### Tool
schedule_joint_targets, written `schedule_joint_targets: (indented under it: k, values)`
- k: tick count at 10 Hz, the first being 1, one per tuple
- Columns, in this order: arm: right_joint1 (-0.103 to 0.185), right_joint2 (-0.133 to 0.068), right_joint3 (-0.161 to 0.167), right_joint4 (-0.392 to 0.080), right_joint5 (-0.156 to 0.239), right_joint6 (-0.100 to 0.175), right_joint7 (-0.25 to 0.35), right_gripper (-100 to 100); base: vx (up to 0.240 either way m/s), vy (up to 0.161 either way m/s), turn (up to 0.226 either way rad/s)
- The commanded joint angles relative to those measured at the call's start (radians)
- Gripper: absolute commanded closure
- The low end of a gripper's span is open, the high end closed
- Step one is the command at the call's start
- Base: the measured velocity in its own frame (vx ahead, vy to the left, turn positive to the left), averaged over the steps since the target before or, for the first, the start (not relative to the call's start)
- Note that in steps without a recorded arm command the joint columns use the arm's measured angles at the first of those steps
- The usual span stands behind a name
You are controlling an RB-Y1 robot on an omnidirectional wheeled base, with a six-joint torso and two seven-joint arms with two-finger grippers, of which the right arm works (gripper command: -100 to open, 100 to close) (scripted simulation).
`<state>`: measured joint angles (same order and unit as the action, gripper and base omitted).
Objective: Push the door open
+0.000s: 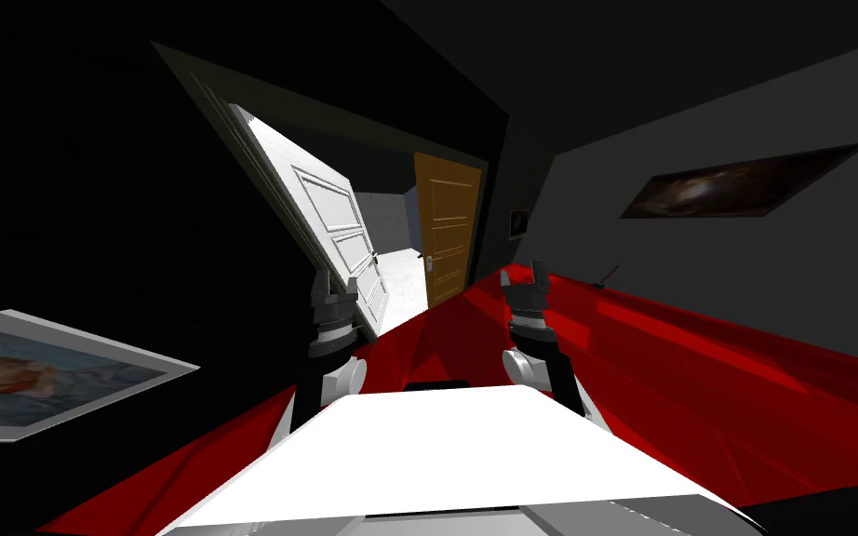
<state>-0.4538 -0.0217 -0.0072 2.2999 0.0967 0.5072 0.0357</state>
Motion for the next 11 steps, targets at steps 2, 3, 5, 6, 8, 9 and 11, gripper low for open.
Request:
schedule_joint_targets:
  k: [2, 3, 5, 6, 8, 9, 11]
  values:
    - [0.023, -0.008, 0.005, -0.044, -0.005, -0.007, -0.001, -100, 0.112, -0.020, 0.055]
    - [0.035, -0.012, 0.008, -0.066, -0.007, -0.011, -0.001, -100, 0.155, -0.051, 0.041]
    - [0.051, -0.016, 0.012, -0.097, -0.010, -0.016, -0.002, -100, 0.137, -0.044, 0.047]
    - [0.067, -0.020, 0.016, -0.129, -0.013, -0.022, -0.003, -100, 0.130, -0.044, 0.055]
    - [0.098, -0.026, 0.023, -0.187, -0.020, -0.032, -0.004, -100, 0.145, -0.068, 0.075]
    - [0.109, -0.027, 0.025, -0.207, -0.022, -0.035, -0.004, -100, 0.129, -0.062, 0.082]
    - [0.132, -0.030, 0.031, -0.252, -0.026, -0.043, -0.005, -100, 0.105, -0.041, 0.046]
